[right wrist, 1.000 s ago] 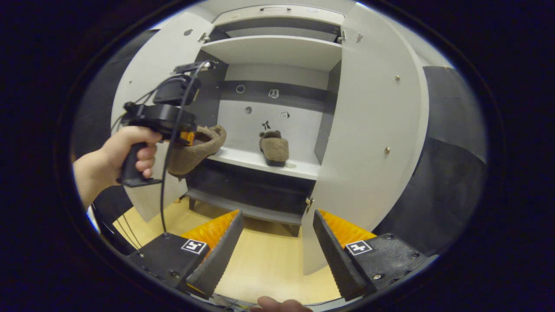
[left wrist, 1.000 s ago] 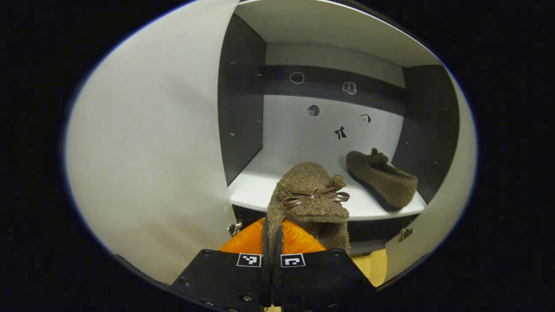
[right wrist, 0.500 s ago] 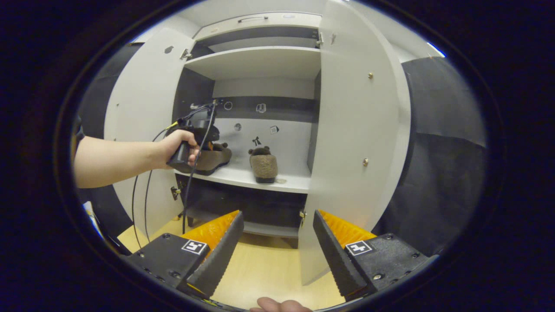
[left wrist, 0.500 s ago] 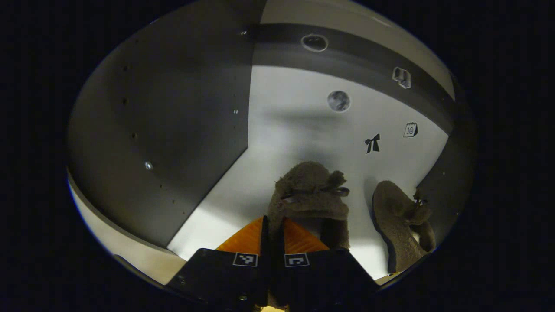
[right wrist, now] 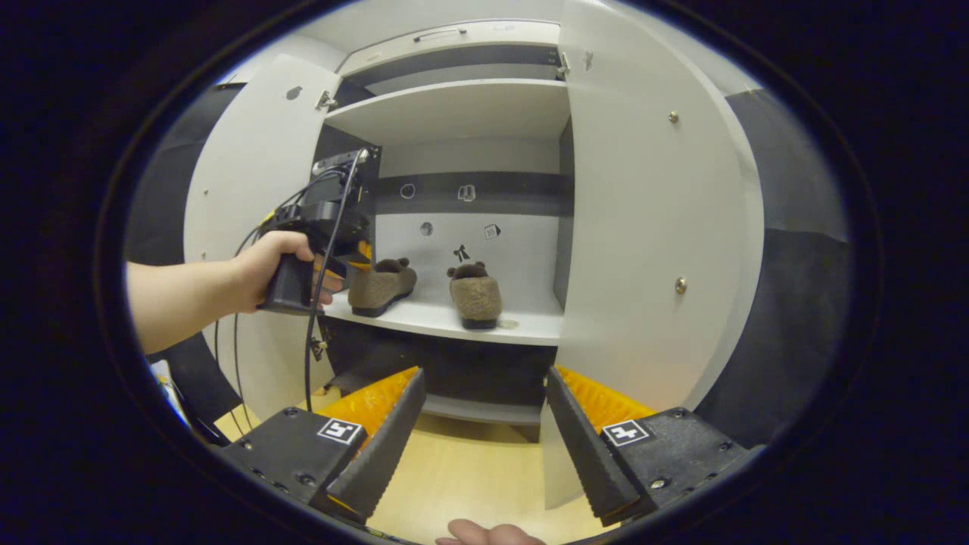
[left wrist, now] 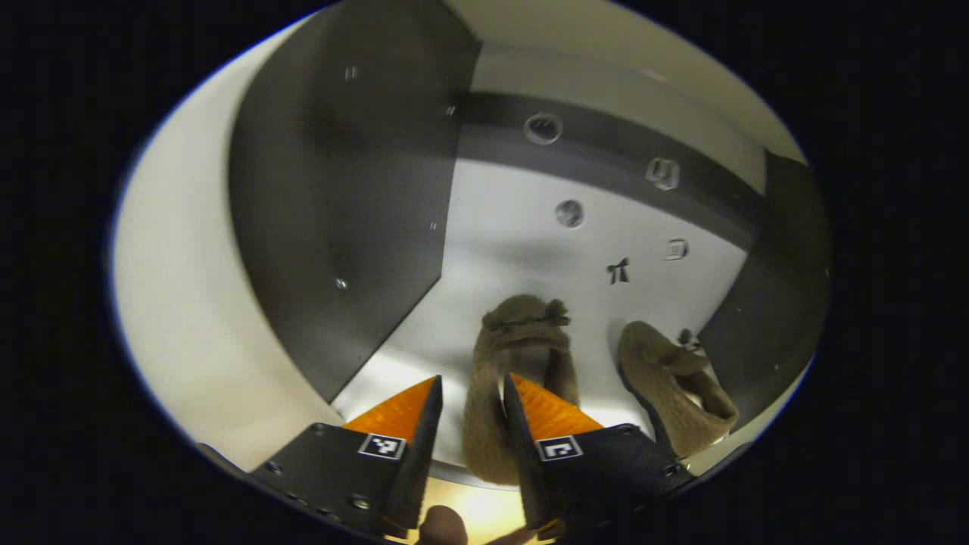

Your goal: Grab one shoe with the right hand and put it into the shoe cabinet, grab the other shoe with the left hand and put it into the shoe cabinet; then close the right door with the right hand and the left door with the left hand.

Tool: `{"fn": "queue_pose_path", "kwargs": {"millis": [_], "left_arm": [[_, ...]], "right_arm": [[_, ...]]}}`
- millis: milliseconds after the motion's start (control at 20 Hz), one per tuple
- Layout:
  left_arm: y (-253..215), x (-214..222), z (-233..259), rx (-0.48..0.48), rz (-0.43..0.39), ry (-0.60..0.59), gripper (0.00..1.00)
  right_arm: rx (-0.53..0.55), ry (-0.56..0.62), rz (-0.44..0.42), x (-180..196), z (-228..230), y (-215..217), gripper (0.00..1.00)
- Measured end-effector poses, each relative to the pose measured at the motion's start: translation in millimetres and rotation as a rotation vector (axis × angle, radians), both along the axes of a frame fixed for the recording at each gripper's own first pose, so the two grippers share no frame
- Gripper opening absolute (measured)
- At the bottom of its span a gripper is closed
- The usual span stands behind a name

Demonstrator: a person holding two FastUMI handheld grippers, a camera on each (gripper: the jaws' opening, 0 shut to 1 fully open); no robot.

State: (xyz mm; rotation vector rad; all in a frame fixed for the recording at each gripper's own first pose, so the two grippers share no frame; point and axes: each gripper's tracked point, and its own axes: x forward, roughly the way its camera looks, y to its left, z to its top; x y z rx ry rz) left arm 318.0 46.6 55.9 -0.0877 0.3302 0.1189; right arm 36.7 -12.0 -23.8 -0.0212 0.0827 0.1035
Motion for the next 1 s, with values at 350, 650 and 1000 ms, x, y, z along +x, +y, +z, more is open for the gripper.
{"fn": "queue_pose_path", "kwargs": {"millis": [350, 650, 1000], "left_arm": [[-43, -144, 86, 0.078, -0.137, -0.458, 0.84], [-52, -238, 101, 0.087, -0.191, -0.624, 0.96], [-23, -257, 82, -0.02, -0.2, -0.585, 0.95]], "right_arm": [[-0.11, -0.041, 0.068, -20, 28, -3, 1.0], [-0.125, -0.08, -0.044, -68, 48, -42, 1.0], [-0.128, -0.07, -0.336, -110, 68, -159, 1.0]]}}
